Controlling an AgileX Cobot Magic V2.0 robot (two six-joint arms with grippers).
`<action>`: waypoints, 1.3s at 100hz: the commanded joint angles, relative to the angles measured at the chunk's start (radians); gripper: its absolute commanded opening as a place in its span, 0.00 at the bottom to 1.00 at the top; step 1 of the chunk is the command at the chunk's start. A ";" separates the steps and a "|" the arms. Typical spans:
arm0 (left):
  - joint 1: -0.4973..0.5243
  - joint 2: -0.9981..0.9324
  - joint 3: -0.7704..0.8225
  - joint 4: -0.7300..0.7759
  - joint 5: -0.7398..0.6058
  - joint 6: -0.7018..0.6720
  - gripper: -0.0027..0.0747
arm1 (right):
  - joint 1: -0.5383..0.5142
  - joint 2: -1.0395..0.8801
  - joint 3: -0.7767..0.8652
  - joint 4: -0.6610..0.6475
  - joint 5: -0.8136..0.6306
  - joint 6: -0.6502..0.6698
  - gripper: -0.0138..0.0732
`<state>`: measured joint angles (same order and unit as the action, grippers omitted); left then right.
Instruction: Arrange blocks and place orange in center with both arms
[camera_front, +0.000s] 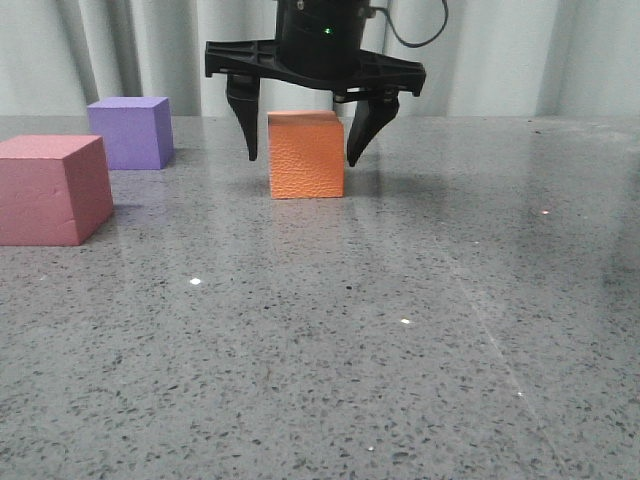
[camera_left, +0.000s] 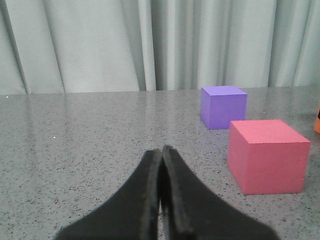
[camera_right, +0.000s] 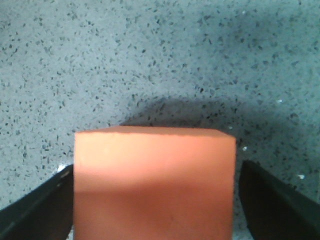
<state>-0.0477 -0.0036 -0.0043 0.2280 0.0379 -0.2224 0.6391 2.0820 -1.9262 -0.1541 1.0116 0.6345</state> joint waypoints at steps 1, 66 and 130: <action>0.000 -0.030 0.055 -0.001 -0.078 -0.002 0.01 | -0.003 -0.081 -0.035 -0.010 -0.040 -0.053 0.90; 0.000 -0.030 0.055 -0.001 -0.078 -0.002 0.01 | -0.089 -0.605 0.238 -0.274 -0.112 -0.164 0.90; 0.000 -0.030 0.055 -0.001 -0.078 -0.002 0.01 | -0.263 -1.302 1.089 -0.295 -0.241 -0.164 0.22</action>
<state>-0.0477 -0.0036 -0.0043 0.2280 0.0379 -0.2224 0.3827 0.8502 -0.8571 -0.4102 0.8122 0.4800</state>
